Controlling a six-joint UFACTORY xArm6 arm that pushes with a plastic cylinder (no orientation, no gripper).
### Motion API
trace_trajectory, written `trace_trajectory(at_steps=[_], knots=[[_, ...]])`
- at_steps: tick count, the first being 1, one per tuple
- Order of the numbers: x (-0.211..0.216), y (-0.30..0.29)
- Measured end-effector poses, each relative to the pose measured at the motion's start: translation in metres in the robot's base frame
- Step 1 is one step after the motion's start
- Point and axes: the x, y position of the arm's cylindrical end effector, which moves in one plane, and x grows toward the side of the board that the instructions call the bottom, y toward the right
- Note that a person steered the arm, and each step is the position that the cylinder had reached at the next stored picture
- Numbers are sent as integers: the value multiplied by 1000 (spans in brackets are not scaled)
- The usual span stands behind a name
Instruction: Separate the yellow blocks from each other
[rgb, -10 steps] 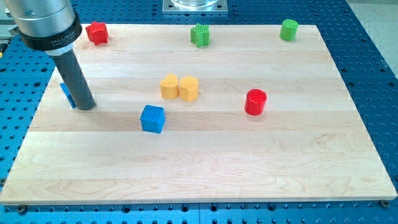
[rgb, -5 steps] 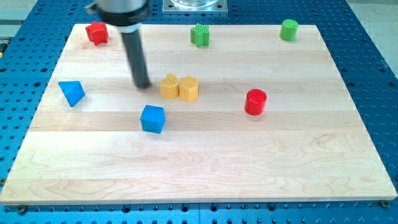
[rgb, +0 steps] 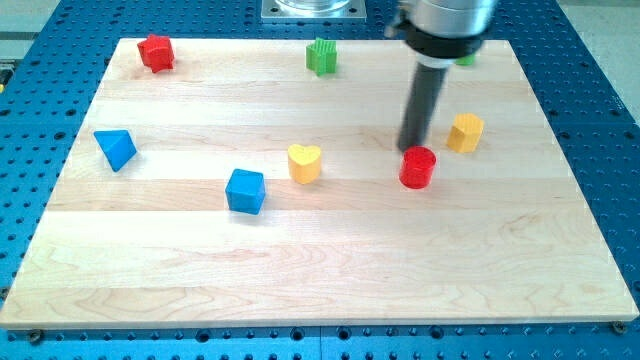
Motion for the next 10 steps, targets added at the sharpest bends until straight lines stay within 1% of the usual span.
trace_trajectory(at_steps=[1,2,3,4,5,6,7,8,9,10], knots=[[-43,53],[-35,91],[-5,93],[-11,77],[4,26],[14,47],[14,63],[14,15],[14,-16],[14,-20]])
